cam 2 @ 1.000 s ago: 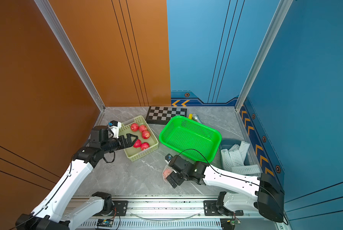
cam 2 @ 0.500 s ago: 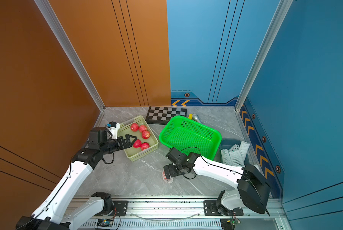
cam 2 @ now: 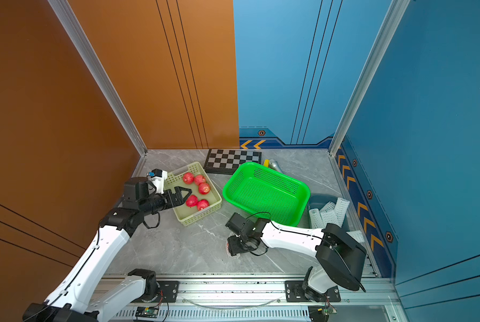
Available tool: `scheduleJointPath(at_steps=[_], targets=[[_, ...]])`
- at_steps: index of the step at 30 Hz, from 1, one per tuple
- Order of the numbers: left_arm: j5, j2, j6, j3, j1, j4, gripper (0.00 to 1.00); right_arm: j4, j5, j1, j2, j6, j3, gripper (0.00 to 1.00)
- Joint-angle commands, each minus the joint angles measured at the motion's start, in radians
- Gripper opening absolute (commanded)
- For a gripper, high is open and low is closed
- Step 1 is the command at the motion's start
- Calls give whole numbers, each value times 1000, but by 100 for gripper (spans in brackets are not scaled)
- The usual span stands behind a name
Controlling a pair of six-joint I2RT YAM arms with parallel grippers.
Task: Remove foam nets from apples
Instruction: Remove the foam net from the apple.
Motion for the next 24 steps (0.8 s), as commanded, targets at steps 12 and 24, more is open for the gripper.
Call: scheduleJointPath(at_steps=[12, 24], targets=[[29, 5, -6, -8, 10, 14, 98, -44, -20, 26, 40, -83, -4, 27], [30, 0, -7, -6, 10, 14, 98, -317, 108, 27, 116, -518, 208, 0]])
